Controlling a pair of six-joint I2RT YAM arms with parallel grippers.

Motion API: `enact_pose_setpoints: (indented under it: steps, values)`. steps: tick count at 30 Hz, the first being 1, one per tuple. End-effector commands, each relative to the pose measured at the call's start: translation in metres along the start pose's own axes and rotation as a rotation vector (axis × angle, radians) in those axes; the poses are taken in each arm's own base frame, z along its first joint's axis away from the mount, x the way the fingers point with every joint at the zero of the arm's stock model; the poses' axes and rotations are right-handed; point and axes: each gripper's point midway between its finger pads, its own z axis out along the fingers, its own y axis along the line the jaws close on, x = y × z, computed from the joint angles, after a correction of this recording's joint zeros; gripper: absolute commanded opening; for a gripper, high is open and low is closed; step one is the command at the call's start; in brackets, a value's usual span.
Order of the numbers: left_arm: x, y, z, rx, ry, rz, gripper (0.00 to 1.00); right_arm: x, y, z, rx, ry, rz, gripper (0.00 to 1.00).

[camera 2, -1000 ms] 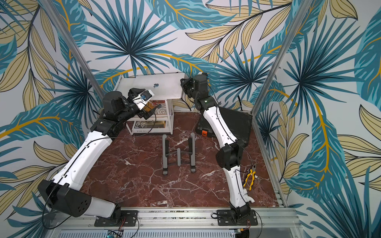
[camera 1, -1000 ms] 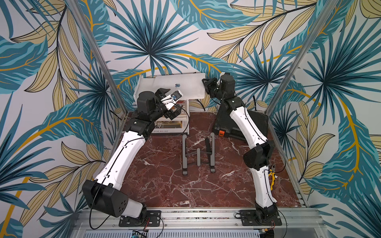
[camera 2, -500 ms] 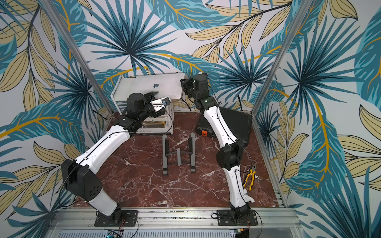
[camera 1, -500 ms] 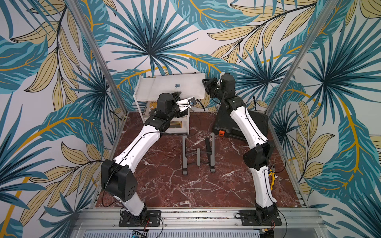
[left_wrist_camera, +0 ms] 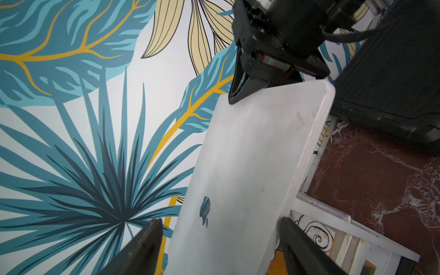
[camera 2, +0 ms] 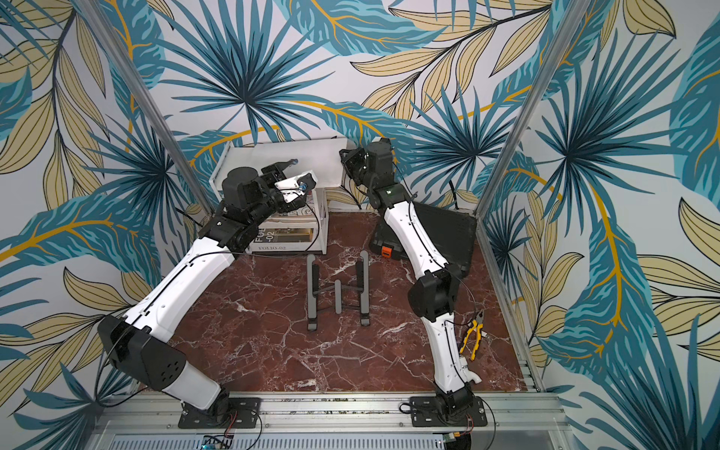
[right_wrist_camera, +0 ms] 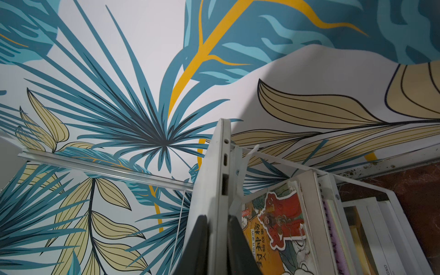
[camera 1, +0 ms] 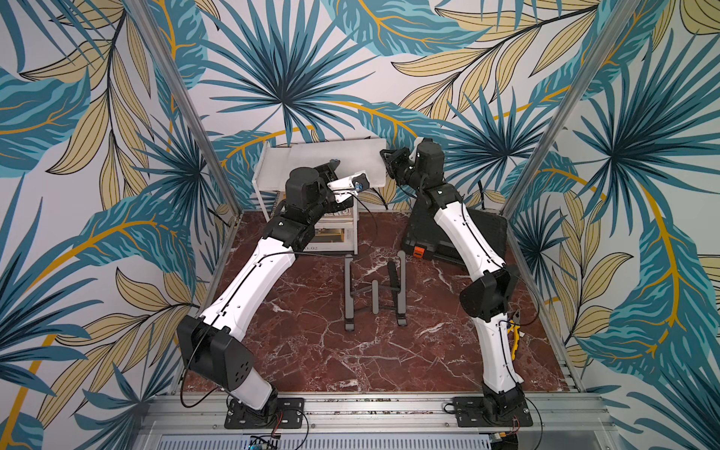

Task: Close the laptop lid and set it aside
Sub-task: Place the laptop on the shelf.

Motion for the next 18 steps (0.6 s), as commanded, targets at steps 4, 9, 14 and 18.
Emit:
enact_pose_setpoints:
  steps: [4,9,14,18]
  values:
    - [0.001,-0.010,0.011,0.048,0.007,0.009,0.81,0.013,-0.002,0.001,-0.008,0.055,-0.048,0.00]
    - [0.002,-0.016,0.011,0.057,0.012,0.038,0.83,0.012,-0.002,0.001,-0.018,0.060,-0.021,0.00]
    - [0.002,-0.022,0.012,0.069,0.015,0.072,0.85,0.012,-0.001,0.001,-0.024,0.063,-0.006,0.00]
    - [-0.005,-0.019,0.004,0.051,-0.013,0.052,0.85,0.009,0.000,0.000,-0.025,0.060,0.003,0.00]
